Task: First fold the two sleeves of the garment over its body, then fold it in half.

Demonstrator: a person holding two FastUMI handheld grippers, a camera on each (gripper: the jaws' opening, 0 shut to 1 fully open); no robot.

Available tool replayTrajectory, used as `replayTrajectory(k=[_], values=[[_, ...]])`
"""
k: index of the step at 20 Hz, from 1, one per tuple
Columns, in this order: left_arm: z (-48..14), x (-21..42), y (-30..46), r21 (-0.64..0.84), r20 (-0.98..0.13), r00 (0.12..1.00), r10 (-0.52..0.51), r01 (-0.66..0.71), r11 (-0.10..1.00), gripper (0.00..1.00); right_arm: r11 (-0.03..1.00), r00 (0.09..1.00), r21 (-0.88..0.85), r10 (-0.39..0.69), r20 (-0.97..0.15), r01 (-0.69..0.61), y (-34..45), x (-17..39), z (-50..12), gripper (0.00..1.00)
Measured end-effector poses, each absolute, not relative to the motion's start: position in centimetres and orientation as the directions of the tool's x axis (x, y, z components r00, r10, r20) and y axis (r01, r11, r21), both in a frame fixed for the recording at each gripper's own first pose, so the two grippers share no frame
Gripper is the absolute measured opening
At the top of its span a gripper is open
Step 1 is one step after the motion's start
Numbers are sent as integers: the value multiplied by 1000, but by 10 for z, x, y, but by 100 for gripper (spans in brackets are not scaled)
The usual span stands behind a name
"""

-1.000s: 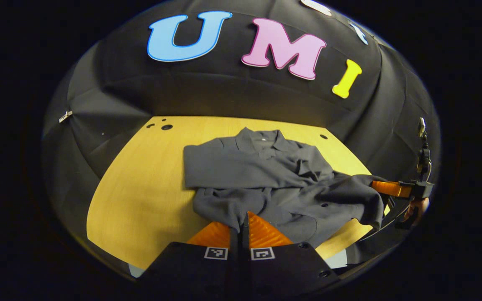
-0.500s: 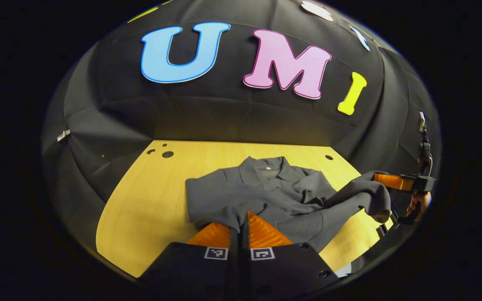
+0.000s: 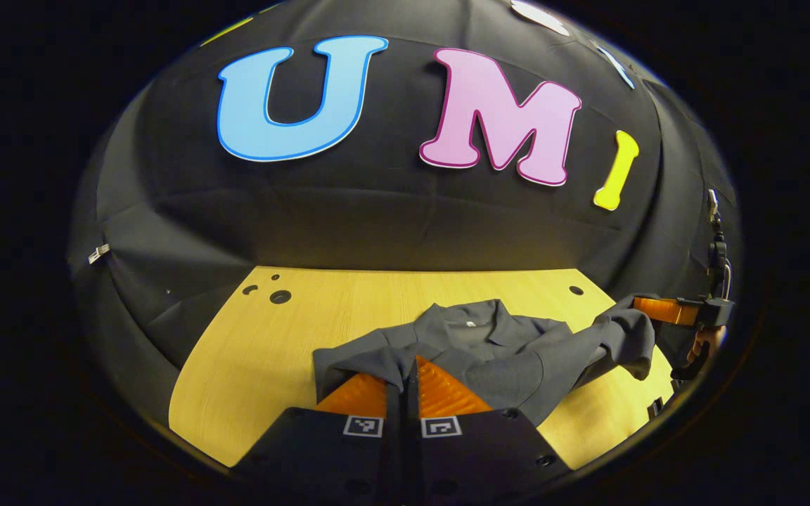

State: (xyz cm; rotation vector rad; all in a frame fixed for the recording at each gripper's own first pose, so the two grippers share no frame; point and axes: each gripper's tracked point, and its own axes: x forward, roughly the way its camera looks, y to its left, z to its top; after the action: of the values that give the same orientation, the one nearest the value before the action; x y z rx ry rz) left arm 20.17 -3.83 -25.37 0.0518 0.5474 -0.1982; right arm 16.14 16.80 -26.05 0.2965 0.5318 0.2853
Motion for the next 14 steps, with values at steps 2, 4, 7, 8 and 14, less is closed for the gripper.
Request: replayTrajectory(k=[2, 4, 7, 8, 14], values=[[-263, 216, -38, 6, -526, 835, -163, 195, 981, 6, 921, 820, 340, 340, -461, -190, 177, 177, -269, 5], [-276, 230, -37, 13, -533, 832, -152, 188, 982, 5, 922, 816, 336, 339, -468, -190, 181, 192, -282, 5], [-297, 254, -33, 23, -543, 829, -132, 172, 985, 6, 924, 814, 328, 340, -471, -196, 187, 213, -302, 5], [-303, 261, -32, 29, -546, 828, -126, 169, 985, 6, 924, 812, 327, 342, -473, -198, 189, 219, -309, 5], [-347, 298, -30, 60, -564, 820, -96, 157, 986, 5, 925, 791, 328, 345, -505, -193, 192, 246, -365, 5]])
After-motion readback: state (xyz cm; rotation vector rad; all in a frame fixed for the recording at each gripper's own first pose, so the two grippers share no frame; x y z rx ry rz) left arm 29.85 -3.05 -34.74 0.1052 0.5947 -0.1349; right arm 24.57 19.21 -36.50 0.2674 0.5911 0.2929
